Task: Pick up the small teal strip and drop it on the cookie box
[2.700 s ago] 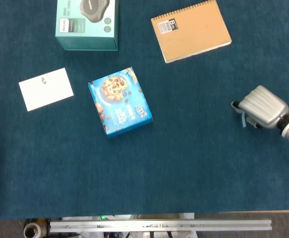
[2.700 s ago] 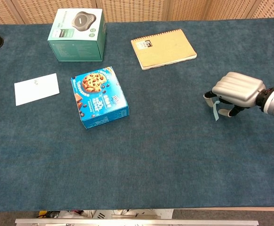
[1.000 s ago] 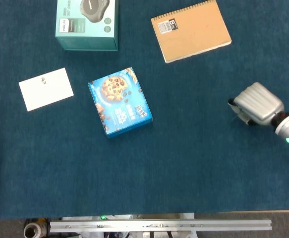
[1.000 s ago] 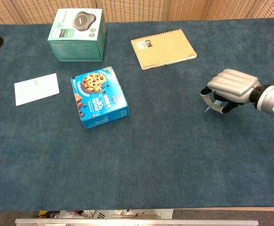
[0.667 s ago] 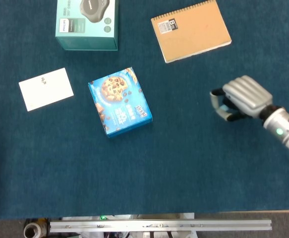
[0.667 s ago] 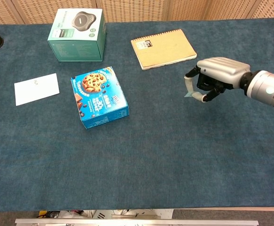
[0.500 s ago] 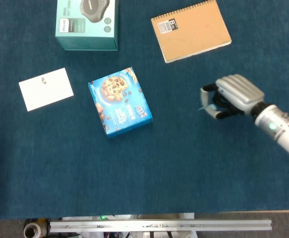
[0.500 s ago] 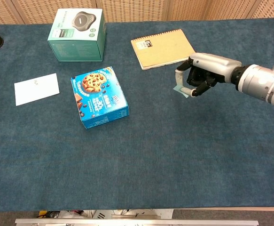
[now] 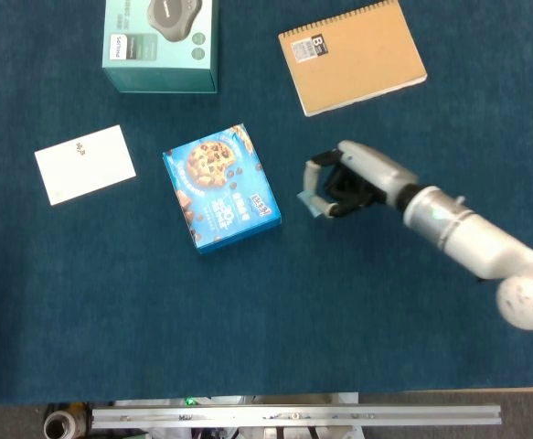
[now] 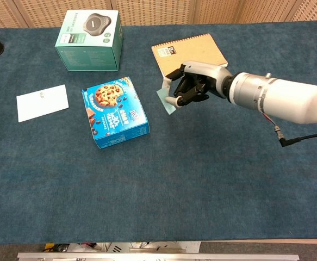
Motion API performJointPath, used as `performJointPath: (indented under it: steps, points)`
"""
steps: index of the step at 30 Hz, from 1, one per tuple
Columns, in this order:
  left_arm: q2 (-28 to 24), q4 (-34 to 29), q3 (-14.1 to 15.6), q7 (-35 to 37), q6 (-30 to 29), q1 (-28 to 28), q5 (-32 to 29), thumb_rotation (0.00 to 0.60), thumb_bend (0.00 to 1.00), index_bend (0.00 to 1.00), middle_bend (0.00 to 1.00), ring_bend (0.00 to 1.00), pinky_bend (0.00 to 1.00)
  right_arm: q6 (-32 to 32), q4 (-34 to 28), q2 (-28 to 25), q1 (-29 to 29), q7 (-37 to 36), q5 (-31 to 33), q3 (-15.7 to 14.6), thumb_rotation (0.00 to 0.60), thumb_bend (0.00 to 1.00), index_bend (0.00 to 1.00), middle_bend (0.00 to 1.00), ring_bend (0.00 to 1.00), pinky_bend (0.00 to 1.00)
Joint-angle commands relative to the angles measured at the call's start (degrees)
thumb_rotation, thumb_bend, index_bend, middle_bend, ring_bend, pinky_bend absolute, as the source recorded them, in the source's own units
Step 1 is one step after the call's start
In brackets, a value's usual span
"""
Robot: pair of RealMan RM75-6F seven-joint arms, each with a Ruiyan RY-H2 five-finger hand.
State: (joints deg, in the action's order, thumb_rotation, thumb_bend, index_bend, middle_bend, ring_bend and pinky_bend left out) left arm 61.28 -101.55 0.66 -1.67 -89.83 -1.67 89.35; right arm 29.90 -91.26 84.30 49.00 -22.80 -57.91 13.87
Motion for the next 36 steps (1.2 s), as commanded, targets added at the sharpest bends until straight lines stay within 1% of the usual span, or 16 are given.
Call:
performJointPath:
  steps: [1,10,16,19,27,32,36]
  points:
    - [-0.1,0.0,0.3,0.1,-0.1,0.0,0.6,0.600,0.34,0.12,0.22,0.18,0.25,-2.2,2.3,3.6,3.1,0.3,5.2,0.6,0.600,0.40,0.60,1.00,1.00,1.00]
    - [-0.7,-0.2,0.8,0.3,-0.3,-0.1,1.6,0.600,0.34,0.12,0.22,0.18,0.25,-1.8,7.1,9.8,8.6,1.3,17.5,2.1,0.600,0.40,0.60,1.00,1.00,1.00]
    - [-0.9,-0.2,0.8,0.4,-0.4,-0.1,1.7,0.600,0.34,0.12,0.22,0.18,0.25,-3.7,10.8,12.0,12.4,0.9,26.8,3.1,0.600,0.39,0.60,1.00,1.00,1.00]
    - [-0.9,-0.1,0.9,0.4,-0.3,-0.1,1.8,0.600,0.34,0.12,0.22,0.18,0.25,-4.3,12.4,12.8,14.2,1.2,29.7,3.2,0.600,0.39,0.60,1.00,1.00,1.00]
    - [-0.7,0.1,1.0,0.9,-0.9,-0.6,1.7,0.600,0.34,0.12,0.22,0.18,0.25,-5.5,14.7,14.4,17.6,1.0,36.0,4.3,0.600,0.39,0.57,1.00,1.00,1.00]
    - [-0.7,0.6,1.2,1.6,-1.3,-1.0,1.4,0.600,0.34,0.12,0.22,0.18,0.25,-3.6,15.4,14.9,19.1,3.0,37.1,3.1,0.600,0.39,0.56,1.00,1.00,1.00]
    - [-0.6,1.0,1.1,2.2,-1.5,-1.2,1.3,0.600,0.34,0.12,0.22,0.18,0.25,-2.6,15.1,14.8,19.2,4.4,37.2,2.4,0.600,0.39,0.51,1.00,1.00,1.00]
